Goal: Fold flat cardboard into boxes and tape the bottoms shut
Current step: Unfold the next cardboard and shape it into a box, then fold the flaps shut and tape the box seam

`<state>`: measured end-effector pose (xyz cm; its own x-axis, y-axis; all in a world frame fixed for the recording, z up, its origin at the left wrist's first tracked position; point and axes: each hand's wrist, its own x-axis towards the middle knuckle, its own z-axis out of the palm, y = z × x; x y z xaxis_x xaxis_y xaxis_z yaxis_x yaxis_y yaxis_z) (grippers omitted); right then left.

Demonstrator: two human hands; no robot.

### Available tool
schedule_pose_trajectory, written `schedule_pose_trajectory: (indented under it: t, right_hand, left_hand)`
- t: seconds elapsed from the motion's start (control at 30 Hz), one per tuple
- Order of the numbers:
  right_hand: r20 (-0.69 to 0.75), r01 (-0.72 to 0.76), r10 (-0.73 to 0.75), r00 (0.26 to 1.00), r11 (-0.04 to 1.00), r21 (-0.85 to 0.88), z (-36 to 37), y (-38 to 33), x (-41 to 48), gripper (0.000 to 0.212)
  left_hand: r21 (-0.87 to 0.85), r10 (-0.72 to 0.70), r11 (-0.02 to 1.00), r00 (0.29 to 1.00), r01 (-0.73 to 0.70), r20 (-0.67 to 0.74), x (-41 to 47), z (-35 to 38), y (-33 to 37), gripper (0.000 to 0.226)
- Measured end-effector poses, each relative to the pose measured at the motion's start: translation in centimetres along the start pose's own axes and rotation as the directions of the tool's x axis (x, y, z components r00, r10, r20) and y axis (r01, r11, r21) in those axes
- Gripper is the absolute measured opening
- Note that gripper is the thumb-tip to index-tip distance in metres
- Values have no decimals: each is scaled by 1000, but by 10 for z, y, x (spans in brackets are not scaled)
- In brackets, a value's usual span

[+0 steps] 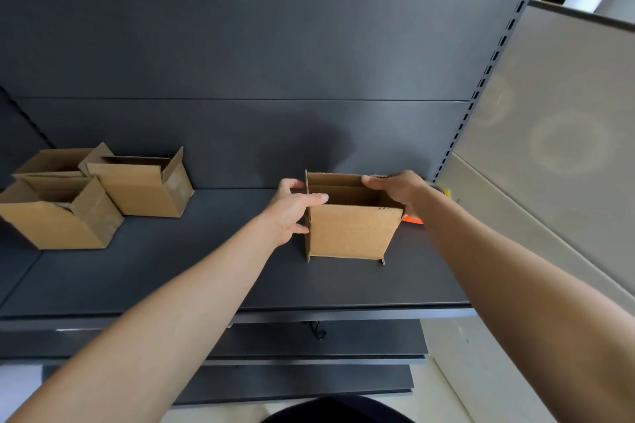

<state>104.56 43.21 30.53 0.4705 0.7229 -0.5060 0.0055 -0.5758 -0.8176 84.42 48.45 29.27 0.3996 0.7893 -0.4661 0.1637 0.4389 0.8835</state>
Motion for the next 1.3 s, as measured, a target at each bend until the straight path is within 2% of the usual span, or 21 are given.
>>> schedule_pose_trajectory:
  t: [0.17, 0.47, 0.6, 0.7, 0.8, 0.9, 1.0, 1.1, 1.3]
  right_hand:
    - [-143, 18, -29, 989, 997, -78, 4, -2, -2, 57]
    - [-201, 0, -30, 979, 989, -147, 6, -5, -1, 57]
    - [-196, 3, -43, 980, 980, -201, 9, -5, 0, 61]
    - [-182, 12, -50, 982, 979, -203, 12, -1, 1, 63]
    - [-107, 8, -21, 994, 993, -120, 8, 3, 2, 59]
    - [27, -71, 68, 997, 992, 106, -4, 2, 0, 45]
    - [88, -95, 73, 993, 956, 278, -13, 4, 2, 32]
    - [151, -105, 53, 987, 926, 362, -19, 14, 1, 21]
    - [289, -152, 27, 957, 895, 419, -28, 35, 1, 26]
  left_hand:
    - [-16, 47, 999, 998, -47, -39, -2, 5, -3, 49]
    - [-17, 27, 999, 1000, -27, 3, -2, 6, -5, 67]
    - [99, -21, 995, 995, 12, 94, -2, 15, -3, 63]
    - [165, -24, 986, 996, 9, 89, -2, 22, -5, 55]
    - [125, -53, 991, 994, 40, 97, 0, 17, -13, 58]
    - [64, -55, 997, 993, 49, 102, 3, 11, -20, 60]
    - [59, -53, 997, 993, 47, 101, 7, 9, -22, 61]
    - [82, -58, 995, 992, 49, 113, 10, 8, -23, 65]
    - [144, -112, 986, 976, 86, 184, 14, 2, -24, 75]
